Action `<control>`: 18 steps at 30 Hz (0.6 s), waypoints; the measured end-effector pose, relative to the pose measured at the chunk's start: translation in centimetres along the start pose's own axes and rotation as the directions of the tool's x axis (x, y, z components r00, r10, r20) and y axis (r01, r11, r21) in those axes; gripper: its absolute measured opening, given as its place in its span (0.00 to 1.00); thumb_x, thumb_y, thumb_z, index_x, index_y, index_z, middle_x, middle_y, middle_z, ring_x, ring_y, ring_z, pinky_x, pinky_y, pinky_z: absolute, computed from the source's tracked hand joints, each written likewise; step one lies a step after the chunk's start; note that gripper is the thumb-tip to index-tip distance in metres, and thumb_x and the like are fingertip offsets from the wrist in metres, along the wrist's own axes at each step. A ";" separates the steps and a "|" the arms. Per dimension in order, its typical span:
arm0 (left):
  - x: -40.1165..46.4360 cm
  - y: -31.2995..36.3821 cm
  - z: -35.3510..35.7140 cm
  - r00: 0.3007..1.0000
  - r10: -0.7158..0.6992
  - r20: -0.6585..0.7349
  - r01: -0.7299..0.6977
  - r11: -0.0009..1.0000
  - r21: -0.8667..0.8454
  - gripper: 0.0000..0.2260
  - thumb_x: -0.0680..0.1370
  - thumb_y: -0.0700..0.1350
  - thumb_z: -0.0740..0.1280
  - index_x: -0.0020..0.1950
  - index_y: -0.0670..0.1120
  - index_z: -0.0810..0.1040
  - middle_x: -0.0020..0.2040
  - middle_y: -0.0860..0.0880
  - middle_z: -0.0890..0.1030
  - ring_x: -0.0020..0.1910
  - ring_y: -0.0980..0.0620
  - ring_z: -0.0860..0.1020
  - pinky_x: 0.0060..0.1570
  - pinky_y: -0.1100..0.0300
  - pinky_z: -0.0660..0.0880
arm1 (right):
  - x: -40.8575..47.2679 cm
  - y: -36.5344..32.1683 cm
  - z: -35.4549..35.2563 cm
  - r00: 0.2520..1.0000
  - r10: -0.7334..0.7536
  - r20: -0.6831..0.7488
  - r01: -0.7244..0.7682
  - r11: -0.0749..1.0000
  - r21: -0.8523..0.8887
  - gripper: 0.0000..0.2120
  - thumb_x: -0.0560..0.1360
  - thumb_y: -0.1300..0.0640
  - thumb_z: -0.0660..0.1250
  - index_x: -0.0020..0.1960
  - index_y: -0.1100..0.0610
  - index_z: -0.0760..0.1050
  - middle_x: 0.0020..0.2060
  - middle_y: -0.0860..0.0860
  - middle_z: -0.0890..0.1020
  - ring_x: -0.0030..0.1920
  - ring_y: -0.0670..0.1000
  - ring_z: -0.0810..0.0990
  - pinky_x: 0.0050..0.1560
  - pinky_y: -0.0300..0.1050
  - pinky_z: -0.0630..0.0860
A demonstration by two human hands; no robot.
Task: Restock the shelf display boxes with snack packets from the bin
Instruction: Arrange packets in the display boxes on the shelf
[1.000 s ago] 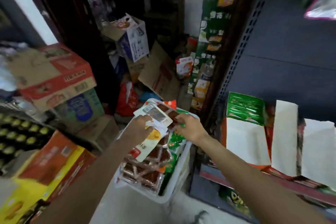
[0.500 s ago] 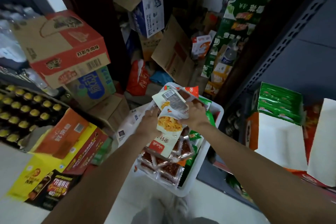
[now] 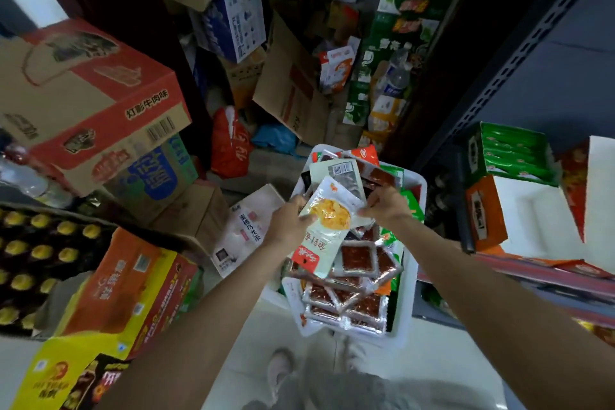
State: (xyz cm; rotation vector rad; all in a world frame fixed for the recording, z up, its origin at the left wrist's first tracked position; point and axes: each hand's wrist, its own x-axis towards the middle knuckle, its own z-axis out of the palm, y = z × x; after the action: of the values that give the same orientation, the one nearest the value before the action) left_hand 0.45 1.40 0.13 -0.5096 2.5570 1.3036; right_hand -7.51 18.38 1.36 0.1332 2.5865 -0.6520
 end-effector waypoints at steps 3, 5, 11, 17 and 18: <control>0.2 0.2 -2.4 0.998 0.054 -0.017 -0.054 0.998 -0.024 0.05 0.79 0.42 0.64 0.46 0.45 0.68 0.42 0.47 0.76 0.39 0.50 0.76 0.27 0.66 0.64 | -1.2 -1.0 0.4 1.000 0.016 0.012 -0.019 0.965 0.261 0.14 0.69 0.62 0.73 0.33 0.55 0.69 0.33 0.51 0.75 0.41 0.53 0.75 0.44 0.50 0.73; 0.4 0.1 -3.8 0.996 0.081 -0.032 -0.082 0.997 -0.015 0.05 0.79 0.42 0.64 0.45 0.45 0.68 0.41 0.46 0.77 0.38 0.49 0.74 0.28 0.62 0.62 | -1.9 -1.5 0.3 0.998 0.052 -0.023 -0.037 0.903 0.429 0.15 0.68 0.66 0.73 0.32 0.55 0.69 0.32 0.52 0.76 0.42 0.56 0.77 0.49 0.55 0.77; 0.9 -0.2 -7.2 0.957 -0.081 -0.279 0.038 0.987 -0.156 0.04 0.79 0.42 0.64 0.51 0.42 0.72 0.52 0.41 0.81 0.48 0.43 0.79 0.37 0.59 0.69 | -3.6 -1.9 -1.9 0.991 0.106 -0.079 -0.021 0.713 0.701 0.10 0.75 0.67 0.64 0.38 0.56 0.72 0.38 0.56 0.77 0.42 0.55 0.77 0.44 0.51 0.78; 1.5 2.5 -8.6 0.977 -0.037 -0.210 -0.006 0.980 -0.199 0.12 0.76 0.40 0.68 0.59 0.42 0.76 0.55 0.46 0.81 0.48 0.50 0.79 0.38 0.66 0.72 | -4.8 -4.2 -3.3 0.938 -0.003 -0.347 0.227 0.761 0.607 0.06 0.78 0.59 0.61 0.42 0.54 0.72 0.35 0.53 0.76 0.37 0.53 0.75 0.39 0.49 0.73; 1.6 3.1 -8.6 0.984 -0.019 -0.175 -0.014 0.983 -0.185 0.13 0.75 0.40 0.69 0.59 0.43 0.76 0.55 0.45 0.82 0.49 0.49 0.80 0.42 0.62 0.74 | -5.2 -4.7 -3.5 0.914 -0.032 -0.405 0.279 0.774 0.569 0.05 0.78 0.58 0.62 0.43 0.54 0.72 0.35 0.52 0.76 0.37 0.52 0.75 0.39 0.49 0.74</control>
State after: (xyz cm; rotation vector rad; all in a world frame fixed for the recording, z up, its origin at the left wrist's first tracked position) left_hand -2.64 -4.29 6.81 -0.6922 2.5847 1.5710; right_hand -5.29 15.94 8.48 0.2712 2.6367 -1.6831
